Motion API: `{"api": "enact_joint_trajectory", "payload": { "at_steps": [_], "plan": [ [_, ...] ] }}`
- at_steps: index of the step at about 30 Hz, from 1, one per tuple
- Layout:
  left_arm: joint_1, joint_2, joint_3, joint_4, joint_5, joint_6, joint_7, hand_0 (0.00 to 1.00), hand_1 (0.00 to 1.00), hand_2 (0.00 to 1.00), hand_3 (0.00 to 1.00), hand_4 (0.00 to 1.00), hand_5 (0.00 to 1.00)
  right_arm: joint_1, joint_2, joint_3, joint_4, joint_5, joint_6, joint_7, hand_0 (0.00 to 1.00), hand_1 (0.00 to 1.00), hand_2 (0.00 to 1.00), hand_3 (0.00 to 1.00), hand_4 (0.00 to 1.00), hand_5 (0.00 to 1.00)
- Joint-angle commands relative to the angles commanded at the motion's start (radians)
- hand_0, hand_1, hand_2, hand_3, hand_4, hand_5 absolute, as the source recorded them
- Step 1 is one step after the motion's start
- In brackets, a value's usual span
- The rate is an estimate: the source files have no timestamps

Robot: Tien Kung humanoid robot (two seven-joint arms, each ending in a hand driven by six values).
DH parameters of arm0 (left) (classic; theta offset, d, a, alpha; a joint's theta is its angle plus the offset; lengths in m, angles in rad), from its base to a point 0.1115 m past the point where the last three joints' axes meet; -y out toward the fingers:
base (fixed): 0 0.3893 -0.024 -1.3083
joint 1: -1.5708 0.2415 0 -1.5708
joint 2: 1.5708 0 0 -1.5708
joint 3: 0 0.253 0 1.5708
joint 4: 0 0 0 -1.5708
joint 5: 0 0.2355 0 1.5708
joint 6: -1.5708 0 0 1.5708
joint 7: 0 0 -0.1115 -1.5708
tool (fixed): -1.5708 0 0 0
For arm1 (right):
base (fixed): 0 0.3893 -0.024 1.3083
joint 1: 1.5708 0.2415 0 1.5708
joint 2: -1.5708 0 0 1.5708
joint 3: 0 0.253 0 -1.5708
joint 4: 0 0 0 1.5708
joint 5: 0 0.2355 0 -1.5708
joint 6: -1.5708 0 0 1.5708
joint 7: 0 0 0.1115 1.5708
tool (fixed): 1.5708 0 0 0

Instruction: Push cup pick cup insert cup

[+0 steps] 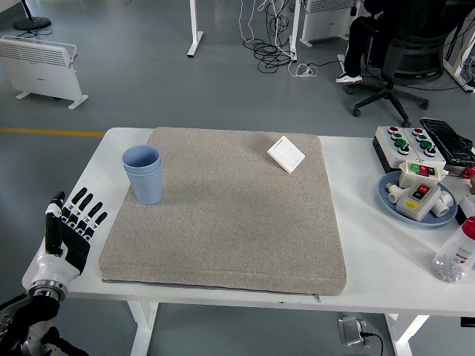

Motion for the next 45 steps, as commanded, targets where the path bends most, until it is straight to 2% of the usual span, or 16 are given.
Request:
{"api": "enact_joint_trajectory", "payload": {
  "at_steps": [45],
  "plan": [
    [-0.014,0.000,0.017,0.010,0.002,0.000,0.004,0.859,0.887,0.950,0.869,0.593,0.998,0.015,0.002,0.004,0.000,0.014,0.003,0.005,0.759,0.663,0.683,0.565,0.100,0.466]
  ]
}}
